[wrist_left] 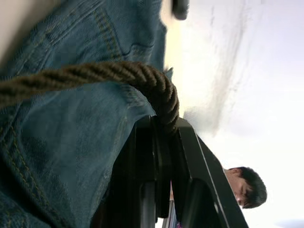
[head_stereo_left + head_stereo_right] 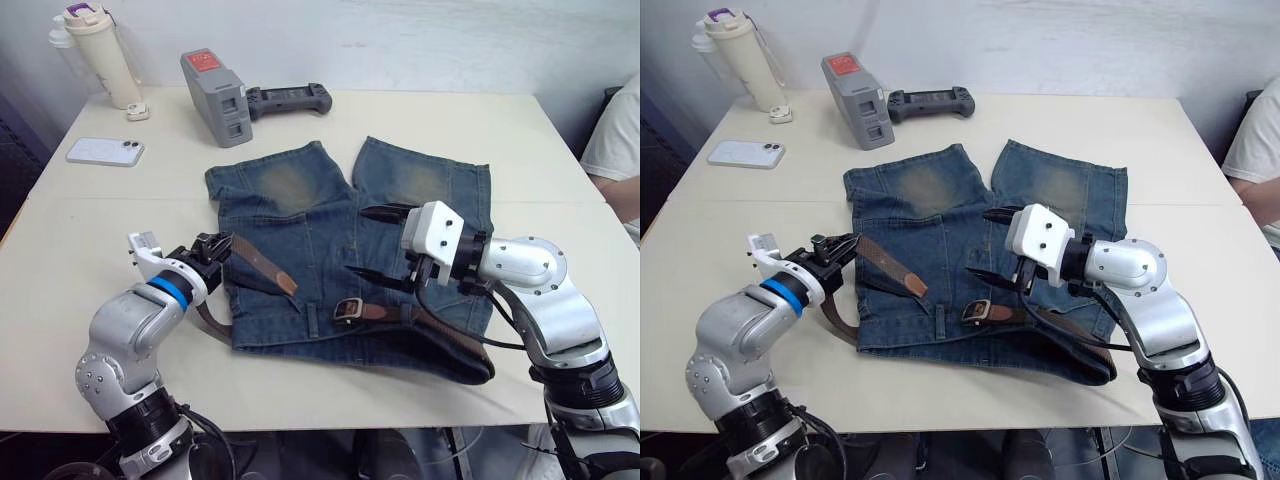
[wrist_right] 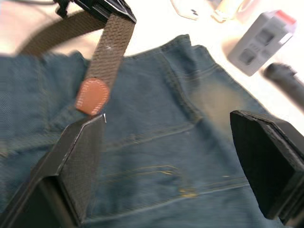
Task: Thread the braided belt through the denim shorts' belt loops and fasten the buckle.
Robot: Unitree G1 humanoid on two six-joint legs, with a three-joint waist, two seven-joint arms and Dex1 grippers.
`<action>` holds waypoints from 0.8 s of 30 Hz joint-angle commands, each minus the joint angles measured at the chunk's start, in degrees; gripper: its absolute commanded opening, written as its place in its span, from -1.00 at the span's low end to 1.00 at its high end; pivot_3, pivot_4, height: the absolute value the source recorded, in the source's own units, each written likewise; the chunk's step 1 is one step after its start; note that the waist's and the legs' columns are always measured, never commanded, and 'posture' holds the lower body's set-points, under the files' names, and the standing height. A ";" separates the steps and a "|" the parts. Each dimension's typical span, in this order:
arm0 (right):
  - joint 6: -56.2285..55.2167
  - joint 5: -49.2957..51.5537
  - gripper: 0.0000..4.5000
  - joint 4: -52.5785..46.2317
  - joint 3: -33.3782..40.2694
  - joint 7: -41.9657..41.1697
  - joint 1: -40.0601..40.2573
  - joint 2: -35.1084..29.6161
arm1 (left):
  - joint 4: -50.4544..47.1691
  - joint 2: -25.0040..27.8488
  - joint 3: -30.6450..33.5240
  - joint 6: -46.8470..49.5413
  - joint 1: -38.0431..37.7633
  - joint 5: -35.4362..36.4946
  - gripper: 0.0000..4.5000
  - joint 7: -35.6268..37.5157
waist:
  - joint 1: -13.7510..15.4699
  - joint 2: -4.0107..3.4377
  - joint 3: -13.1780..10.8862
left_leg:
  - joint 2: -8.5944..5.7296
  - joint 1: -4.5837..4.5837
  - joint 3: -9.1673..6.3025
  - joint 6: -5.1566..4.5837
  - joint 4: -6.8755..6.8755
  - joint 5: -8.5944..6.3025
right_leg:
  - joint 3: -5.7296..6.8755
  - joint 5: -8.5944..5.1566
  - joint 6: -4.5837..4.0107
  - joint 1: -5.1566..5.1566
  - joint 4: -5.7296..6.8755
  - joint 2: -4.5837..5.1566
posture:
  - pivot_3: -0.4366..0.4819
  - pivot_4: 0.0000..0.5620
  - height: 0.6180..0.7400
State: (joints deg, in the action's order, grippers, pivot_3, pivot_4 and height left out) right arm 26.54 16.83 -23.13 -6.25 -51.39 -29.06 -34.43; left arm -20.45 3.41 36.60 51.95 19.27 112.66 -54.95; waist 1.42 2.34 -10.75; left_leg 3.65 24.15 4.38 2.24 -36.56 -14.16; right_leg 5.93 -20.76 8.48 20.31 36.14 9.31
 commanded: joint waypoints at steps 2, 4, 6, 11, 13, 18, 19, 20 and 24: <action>5.11 3.65 0.97 -4.10 1.19 2.05 -1.03 0.74 | -4.74 0.11 -2.00 -2.06 0.11 0.34 -1.00 3.82 | 0.02 0.00 0.00 | 0.00 0.01 0.00 0.00 0.00 0.00 | 0.00 0.00 0.00 0.00 -0.02 0.00 | -0.05 -0.47 1.00; 6.70 3.66 0.97 -4.63 0.63 2.31 -0.63 0.08 | -5.30 0.59 -2.07 -2.80 0.85 0.34 -1.00 6.03 | 0.04 0.00 0.00 | -0.01 0.01 0.01 0.00 0.03 0.00 | 0.00 0.00 0.00 0.00 -0.05 0.00 | -0.05 -0.47 1.00; 8.43 4.15 0.97 -5.28 0.33 2.30 0.01 -0.61 | -5.97 1.06 -1.92 -3.53 1.36 0.34 -1.00 7.85 | 0.04 0.00 0.00 | -0.01 0.01 0.01 0.00 0.05 0.00 | 0.01 0.00 0.00 0.00 -0.05 0.00 | -0.05 -0.47 1.00; 14.25 10.01 0.97 -9.16 1.53 -1.35 2.20 -4.54 | -5.30 5.57 -2.80 -0.13 -1.50 0.34 -1.00 17.28 | -0.08 -0.05 -0.03 | 0.00 0.00 0.04 0.00 0.15 0.00 | 0.00 0.00 0.00 0.02 -0.09 0.00 | -0.05 -0.47 1.00; 15.47 10.69 0.97 -10.23 1.00 -3.46 2.51 -7.79 | -4.72 7.03 -3.12 0.77 -3.31 0.34 -1.00 19.67 | -0.06 -0.13 -0.08 | -0.01 -0.01 0.05 0.00 0.19 0.00 | -0.01 0.00 0.00 0.06 -0.09 0.00 | -0.05 -0.47 1.00; 16.24 10.46 0.97 -9.95 1.61 -7.72 5.23 -16.65 | -5.47 10.18 -4.24 1.78 -8.70 0.34 -1.00 28.27 | 0.05 -0.13 -0.08 | -0.01 0.00 0.05 0.00 0.21 0.00 | 0.00 0.00 0.00 0.05 -0.16 0.00 | -0.05 -0.47 1.00; 16.08 10.55 0.97 -9.47 1.91 -8.22 5.52 -17.76 | -5.77 11.16 -4.61 2.04 -10.26 0.34 -1.00 30.47 | 0.06 -0.13 -0.08 | -0.01 0.00 0.06 0.00 0.23 0.00 | 0.00 0.00 0.00 0.05 -0.17 0.00 | -0.05 -0.47 1.00; 15.91 10.57 0.97 -9.16 2.06 -8.52 5.68 -18.48 | -5.84 12.06 -4.88 2.25 -11.41 0.34 -1.00 32.25 | -0.02 -0.15 -0.09 | -0.01 0.00 0.06 0.00 0.23 0.00 | 0.00 0.00 0.00 0.06 -0.16 0.00 | -0.05 -0.47 1.00; 14.35 10.95 0.38 -5.11 3.05 -11.17 4.87 -20.52 | -6.43 13.03 -5.05 1.08 -17.31 0.34 -1.00 35.53 | -0.19 -0.17 -0.09 | 0.00 -0.04 0.09 0.00 0.25 0.00 | -0.03 0.01 -0.01 0.07 -0.15 0.00 | -0.05 -0.47 1.00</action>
State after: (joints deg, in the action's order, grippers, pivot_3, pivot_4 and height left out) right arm 42.36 27.16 -28.75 -5.41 -61.40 -23.40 -54.03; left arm -24.33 16.11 31.47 53.70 2.79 112.49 -21.46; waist 1.23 2.17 -10.84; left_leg 3.65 24.10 4.46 2.24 -36.31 -14.16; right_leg 5.90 -20.75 8.47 20.36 35.98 9.30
